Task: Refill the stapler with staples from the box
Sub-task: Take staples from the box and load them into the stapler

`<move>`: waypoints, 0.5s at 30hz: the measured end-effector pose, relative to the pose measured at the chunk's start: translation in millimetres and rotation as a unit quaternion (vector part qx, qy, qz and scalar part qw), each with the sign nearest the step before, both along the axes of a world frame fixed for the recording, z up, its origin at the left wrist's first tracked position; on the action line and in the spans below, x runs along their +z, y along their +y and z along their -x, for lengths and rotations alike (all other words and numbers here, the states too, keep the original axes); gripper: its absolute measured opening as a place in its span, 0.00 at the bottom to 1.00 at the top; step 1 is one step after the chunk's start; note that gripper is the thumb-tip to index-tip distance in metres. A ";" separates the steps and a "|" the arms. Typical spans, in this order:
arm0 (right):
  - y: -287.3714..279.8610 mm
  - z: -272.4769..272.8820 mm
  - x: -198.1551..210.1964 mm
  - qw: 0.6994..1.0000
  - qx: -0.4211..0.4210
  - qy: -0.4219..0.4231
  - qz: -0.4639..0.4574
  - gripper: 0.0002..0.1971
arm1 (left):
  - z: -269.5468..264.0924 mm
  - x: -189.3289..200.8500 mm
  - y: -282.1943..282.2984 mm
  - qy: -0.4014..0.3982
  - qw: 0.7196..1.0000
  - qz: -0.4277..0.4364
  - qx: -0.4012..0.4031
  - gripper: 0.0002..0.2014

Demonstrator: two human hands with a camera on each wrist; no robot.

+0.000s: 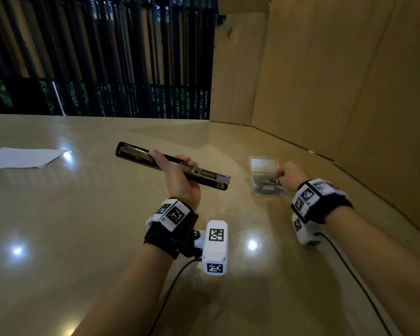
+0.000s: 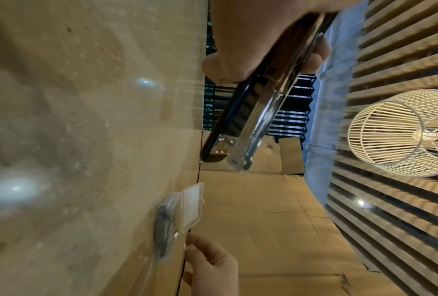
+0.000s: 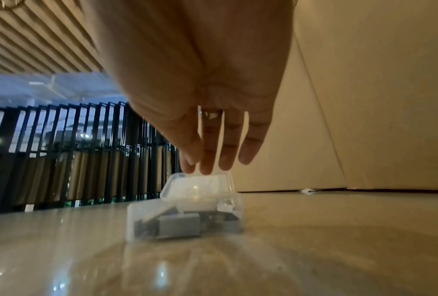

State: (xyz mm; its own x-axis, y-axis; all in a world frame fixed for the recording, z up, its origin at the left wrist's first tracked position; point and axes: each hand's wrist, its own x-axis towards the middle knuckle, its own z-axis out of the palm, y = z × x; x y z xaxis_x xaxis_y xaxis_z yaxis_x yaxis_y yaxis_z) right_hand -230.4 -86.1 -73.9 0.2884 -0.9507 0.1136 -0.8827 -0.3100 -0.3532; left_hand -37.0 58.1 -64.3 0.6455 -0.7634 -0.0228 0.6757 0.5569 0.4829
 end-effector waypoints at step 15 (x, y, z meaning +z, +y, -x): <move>-28.0 -33.8 -10.9 0.995 0.041 0.080 -0.050 0.12 | -14.6 -4.9 -3.7 0.021 0.999 0.000 0.036 0.30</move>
